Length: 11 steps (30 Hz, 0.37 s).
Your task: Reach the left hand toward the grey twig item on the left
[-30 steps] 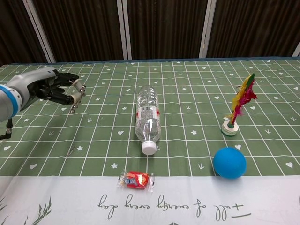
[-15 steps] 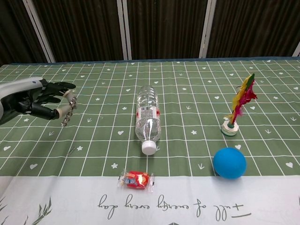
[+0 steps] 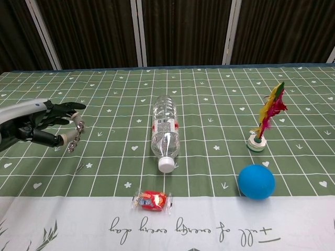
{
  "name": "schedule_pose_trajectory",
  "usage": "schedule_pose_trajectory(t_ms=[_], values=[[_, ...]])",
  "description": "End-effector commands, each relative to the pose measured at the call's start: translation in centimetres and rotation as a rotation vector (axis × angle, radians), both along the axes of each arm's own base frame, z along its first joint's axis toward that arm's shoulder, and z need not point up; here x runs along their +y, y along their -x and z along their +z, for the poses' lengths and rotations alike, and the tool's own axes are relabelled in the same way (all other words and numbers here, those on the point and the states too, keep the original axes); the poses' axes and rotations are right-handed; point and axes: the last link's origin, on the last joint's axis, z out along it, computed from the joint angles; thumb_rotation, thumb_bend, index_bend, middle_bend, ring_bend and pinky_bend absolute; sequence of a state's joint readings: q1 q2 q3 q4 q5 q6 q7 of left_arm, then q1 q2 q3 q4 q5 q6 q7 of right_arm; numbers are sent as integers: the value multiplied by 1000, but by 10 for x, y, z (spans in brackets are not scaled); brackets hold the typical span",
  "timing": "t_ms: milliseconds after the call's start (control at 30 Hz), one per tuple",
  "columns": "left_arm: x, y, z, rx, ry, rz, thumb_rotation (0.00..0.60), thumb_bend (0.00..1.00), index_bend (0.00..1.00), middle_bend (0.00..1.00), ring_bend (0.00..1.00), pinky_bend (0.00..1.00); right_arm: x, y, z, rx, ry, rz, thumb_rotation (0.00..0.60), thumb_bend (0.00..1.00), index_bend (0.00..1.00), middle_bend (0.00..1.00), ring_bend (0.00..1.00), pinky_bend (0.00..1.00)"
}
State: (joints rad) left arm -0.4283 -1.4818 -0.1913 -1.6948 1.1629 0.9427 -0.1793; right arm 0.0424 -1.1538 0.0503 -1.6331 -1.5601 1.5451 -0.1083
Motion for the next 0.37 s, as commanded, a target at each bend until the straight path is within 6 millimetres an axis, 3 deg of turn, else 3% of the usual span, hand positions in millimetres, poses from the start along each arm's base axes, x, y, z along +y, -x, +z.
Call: schedule_pose_trajectory(t_ms=[33, 367], values=[[1, 2, -4, 8, 5, 1, 600, 464, 546, 0, 0, 0, 0, 0, 0, 0, -2, 1, 600, 0, 93, 0, 0, 160], [6, 7, -20, 12, 15, 41, 600, 465, 547, 0, 0, 0, 1, -1, 0, -1, -2, 5, 600, 0, 93, 0, 0, 159]])
